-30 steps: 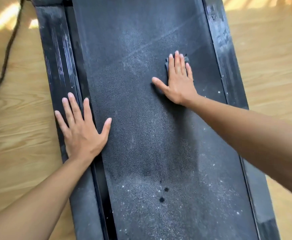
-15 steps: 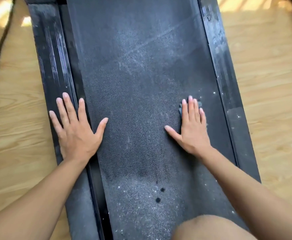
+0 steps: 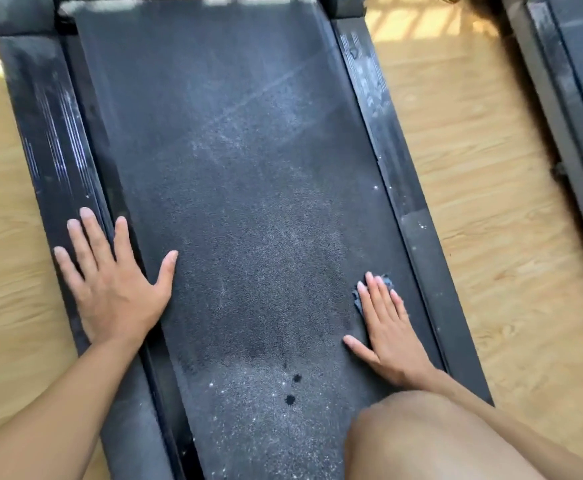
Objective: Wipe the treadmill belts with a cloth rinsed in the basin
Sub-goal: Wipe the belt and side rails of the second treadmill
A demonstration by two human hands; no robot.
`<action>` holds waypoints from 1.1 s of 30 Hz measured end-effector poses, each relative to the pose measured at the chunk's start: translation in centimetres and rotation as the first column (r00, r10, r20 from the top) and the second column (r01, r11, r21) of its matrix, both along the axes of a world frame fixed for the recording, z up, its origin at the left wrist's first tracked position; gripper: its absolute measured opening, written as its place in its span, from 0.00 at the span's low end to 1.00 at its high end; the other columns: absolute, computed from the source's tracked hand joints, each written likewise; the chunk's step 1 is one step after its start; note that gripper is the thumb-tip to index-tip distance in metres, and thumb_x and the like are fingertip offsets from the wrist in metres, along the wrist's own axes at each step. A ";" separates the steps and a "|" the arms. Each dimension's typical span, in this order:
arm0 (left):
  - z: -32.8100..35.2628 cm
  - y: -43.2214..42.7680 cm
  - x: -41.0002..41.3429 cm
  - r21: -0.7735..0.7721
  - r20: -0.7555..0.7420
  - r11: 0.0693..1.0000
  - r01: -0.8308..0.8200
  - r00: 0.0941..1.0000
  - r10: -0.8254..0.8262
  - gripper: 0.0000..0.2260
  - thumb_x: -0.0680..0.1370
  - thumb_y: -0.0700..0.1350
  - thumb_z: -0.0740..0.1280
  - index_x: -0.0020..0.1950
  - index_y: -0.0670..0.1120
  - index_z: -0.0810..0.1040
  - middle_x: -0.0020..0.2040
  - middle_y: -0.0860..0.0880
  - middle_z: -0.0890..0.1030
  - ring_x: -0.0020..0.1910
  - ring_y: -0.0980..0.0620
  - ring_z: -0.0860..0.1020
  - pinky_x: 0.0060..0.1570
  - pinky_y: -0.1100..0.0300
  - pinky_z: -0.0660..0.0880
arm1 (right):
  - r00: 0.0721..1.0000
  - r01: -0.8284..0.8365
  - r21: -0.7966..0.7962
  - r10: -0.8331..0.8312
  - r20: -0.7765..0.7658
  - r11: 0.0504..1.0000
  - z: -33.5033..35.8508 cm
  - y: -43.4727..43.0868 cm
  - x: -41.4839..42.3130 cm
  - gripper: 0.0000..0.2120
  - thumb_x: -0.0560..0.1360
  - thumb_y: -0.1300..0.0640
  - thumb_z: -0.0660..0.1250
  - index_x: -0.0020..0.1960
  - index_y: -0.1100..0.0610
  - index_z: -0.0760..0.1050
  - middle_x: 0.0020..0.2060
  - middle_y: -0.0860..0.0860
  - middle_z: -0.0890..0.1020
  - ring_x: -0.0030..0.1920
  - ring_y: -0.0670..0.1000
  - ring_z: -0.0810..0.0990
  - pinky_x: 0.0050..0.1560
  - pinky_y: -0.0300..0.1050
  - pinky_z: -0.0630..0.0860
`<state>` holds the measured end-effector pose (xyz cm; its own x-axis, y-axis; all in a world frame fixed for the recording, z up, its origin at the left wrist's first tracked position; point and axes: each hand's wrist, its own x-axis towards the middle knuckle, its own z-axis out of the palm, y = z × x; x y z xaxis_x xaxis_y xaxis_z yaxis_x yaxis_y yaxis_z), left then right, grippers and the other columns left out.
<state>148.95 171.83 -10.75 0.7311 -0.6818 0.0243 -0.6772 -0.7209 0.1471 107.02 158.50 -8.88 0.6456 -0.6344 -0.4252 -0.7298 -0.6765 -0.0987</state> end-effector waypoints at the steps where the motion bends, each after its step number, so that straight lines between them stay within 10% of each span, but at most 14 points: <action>1: 0.1 0.0 0.0 -0.002 0.003 1.000 -0.002 1.000 0.002 0.41 0.79 0.70 0.53 0.84 0.43 0.58 0.86 0.39 0.47 0.85 0.39 0.45 0.81 0.34 0.47 | 1.000 -0.009 -0.004 0.009 0.007 1.000 -0.1 -1.2 1.0 0.45 0.81 0.27 0.49 0.86 0.56 0.43 0.85 0.52 0.39 0.85 0.54 0.40 0.81 0.59 0.48; 10: -0.9 0.0 0.1 -0.078 -0.032 0.997 0.009 0.999 -0.011 0.41 0.79 0.71 0.56 0.83 0.45 0.58 0.86 0.39 0.49 0.85 0.39 0.48 0.80 0.32 0.50 | 0.971 0.209 -0.135 -0.189 0.147 0.969 -0.6 -21.8 19.2 0.49 0.79 0.24 0.47 0.86 0.56 0.42 0.85 0.55 0.43 0.85 0.53 0.40 0.84 0.55 0.41; 23: 0.0 0.0 -0.2 -0.068 -0.005 0.998 -0.005 1.000 0.004 0.41 0.79 0.70 0.55 0.83 0.43 0.60 0.86 0.39 0.49 0.85 0.40 0.46 0.81 0.35 0.46 | 0.997 0.054 0.016 -0.055 0.054 0.998 0.2 -2.9 -0.9 0.49 0.80 0.34 0.60 0.85 0.62 0.42 0.84 0.58 0.38 0.84 0.58 0.38 0.83 0.62 0.50; 33: -0.6 0.0 0.1 -0.003 0.036 1.000 0.001 0.999 -0.001 0.42 0.79 0.70 0.55 0.84 0.44 0.59 0.86 0.40 0.47 0.85 0.41 0.44 0.81 0.36 0.46 | 0.982 0.130 0.006 -0.130 0.135 0.991 -1.1 -13.5 11.4 0.53 0.77 0.24 0.53 0.85 0.58 0.38 0.84 0.54 0.36 0.84 0.52 0.34 0.83 0.57 0.40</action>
